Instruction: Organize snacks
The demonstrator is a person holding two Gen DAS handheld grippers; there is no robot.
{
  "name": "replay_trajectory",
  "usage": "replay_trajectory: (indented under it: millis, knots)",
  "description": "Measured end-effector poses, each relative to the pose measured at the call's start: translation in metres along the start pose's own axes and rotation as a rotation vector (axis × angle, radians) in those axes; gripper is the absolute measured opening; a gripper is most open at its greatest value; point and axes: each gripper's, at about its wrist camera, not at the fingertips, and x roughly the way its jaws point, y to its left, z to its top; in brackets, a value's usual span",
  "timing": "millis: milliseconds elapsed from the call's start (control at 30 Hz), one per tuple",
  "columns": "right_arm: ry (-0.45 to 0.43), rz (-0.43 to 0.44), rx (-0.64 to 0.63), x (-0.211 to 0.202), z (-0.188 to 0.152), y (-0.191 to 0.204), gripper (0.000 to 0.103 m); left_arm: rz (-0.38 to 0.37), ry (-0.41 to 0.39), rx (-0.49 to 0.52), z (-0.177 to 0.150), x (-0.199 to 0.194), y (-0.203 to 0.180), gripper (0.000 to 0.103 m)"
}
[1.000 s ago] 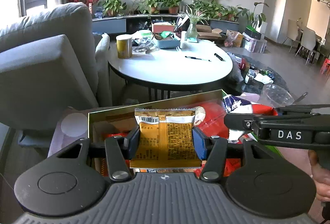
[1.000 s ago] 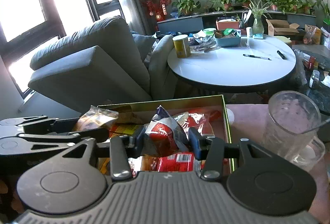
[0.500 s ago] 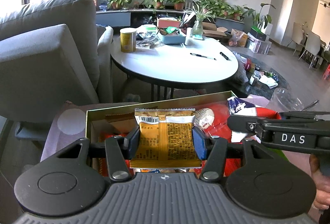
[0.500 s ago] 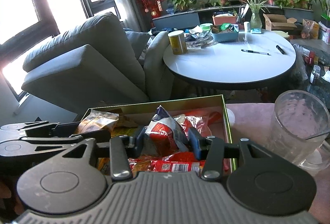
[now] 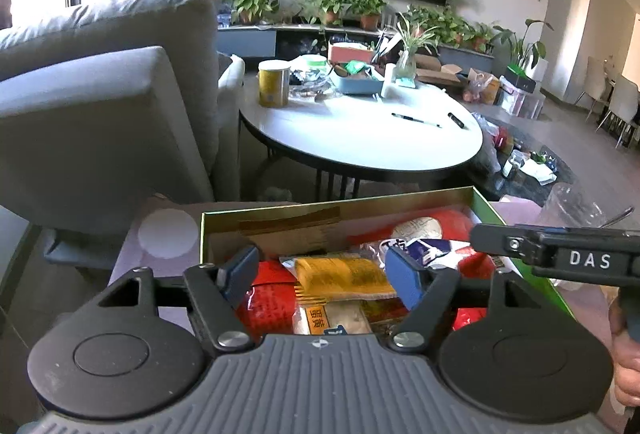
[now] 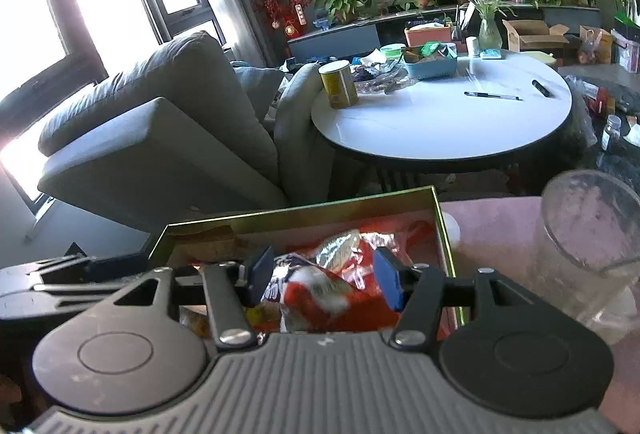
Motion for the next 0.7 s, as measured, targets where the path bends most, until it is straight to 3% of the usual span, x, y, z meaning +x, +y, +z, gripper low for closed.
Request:
replay_trajectory:
  millis: [267, 700]
  knots:
    - [-0.020, 0.000, -0.032, -0.020, -0.004, 0.004, 0.092, -0.001, -0.031, 0.015, -0.007, -0.019, -0.004, 0.069]
    - [-0.042, 0.032, -0.100, -0.059, -0.024, 0.019, 0.092, 0.048, -0.112, 0.076, -0.024, -0.069, -0.021, 0.088]
